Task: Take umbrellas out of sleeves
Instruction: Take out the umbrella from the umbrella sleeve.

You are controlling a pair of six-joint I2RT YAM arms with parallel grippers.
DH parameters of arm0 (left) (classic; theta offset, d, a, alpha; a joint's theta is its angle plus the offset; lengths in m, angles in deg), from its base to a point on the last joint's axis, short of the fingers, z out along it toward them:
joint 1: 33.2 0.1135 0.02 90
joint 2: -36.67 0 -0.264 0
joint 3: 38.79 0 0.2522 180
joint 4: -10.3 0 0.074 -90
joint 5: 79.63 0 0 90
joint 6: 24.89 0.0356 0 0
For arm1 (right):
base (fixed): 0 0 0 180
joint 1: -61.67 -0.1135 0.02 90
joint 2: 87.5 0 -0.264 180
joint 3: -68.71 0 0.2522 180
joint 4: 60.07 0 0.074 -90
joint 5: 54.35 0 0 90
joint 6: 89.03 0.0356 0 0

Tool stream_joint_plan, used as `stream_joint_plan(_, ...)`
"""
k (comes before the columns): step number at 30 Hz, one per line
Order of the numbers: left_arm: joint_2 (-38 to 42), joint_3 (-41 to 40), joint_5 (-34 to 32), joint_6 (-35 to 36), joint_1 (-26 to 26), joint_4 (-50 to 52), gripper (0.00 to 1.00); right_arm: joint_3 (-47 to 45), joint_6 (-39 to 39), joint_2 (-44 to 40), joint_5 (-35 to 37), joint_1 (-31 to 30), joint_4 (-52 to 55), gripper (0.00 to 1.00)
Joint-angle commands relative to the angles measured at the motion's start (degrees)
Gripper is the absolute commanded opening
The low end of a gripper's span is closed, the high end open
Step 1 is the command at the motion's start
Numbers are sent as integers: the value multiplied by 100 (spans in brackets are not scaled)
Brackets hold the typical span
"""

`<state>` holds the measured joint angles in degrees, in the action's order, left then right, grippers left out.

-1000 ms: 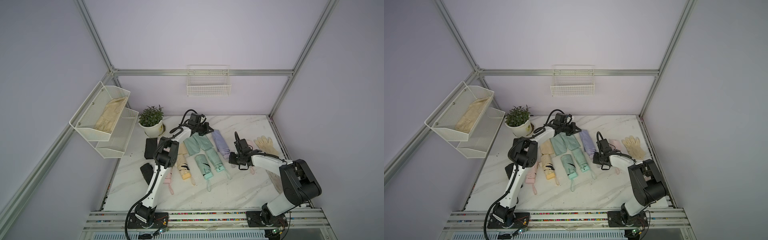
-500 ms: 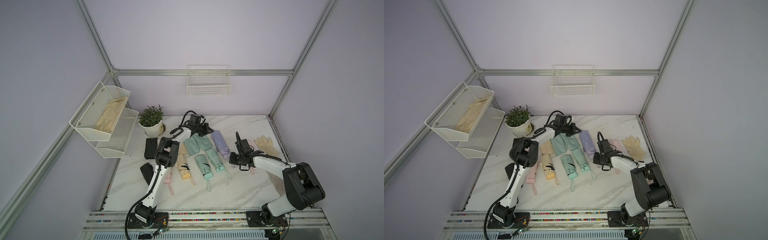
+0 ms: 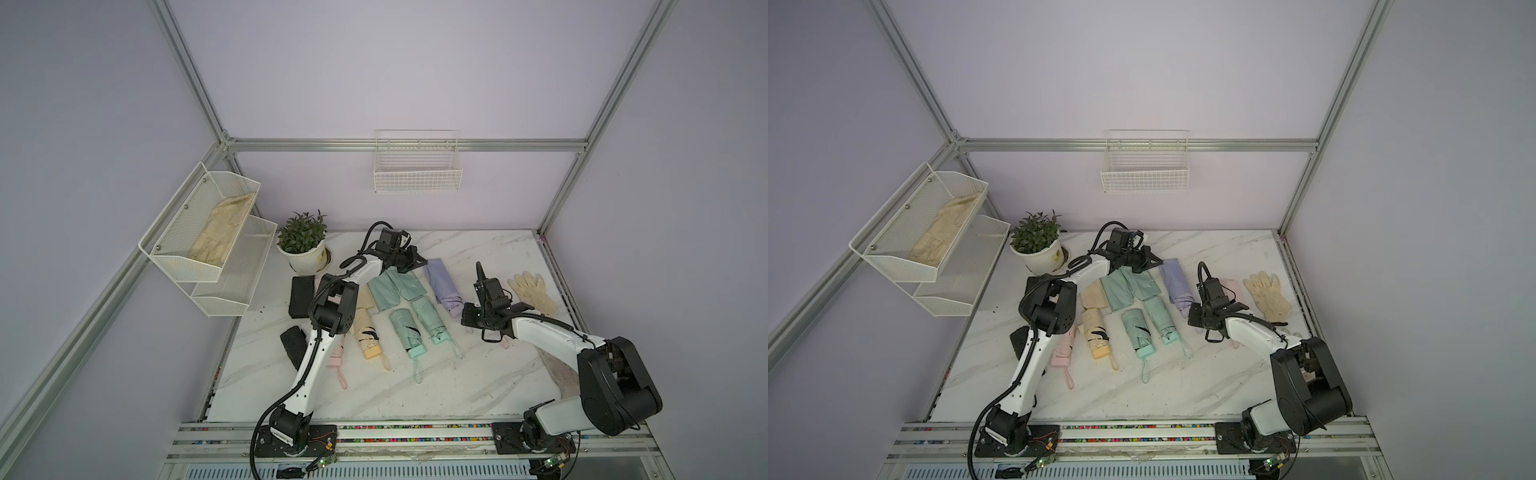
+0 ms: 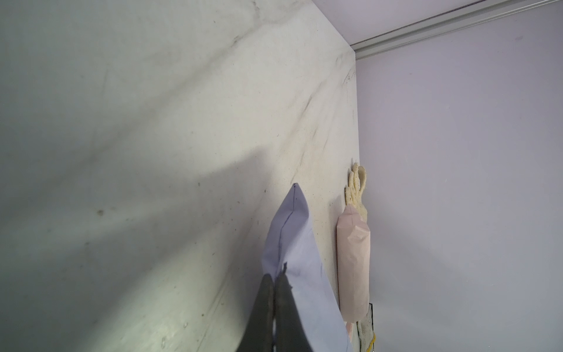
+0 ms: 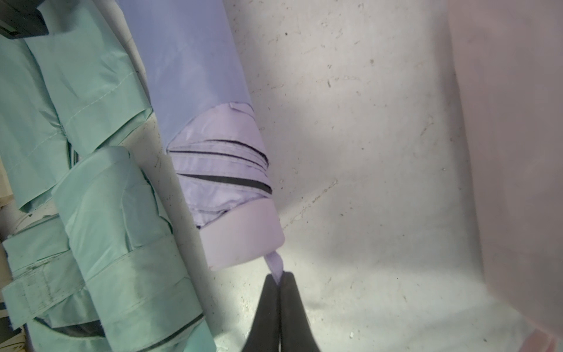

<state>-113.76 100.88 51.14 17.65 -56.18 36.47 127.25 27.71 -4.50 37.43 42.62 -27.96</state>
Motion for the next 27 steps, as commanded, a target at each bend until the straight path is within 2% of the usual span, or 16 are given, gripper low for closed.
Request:
stream_joint_plan(1,150,321,-84,-35,197,-394,0,-58,50,-237,292,-29,326,0)
stream_joint_plan(27,192,171,-91,-79,267,-502,0,-129,44,-322,323,-27,369,3)
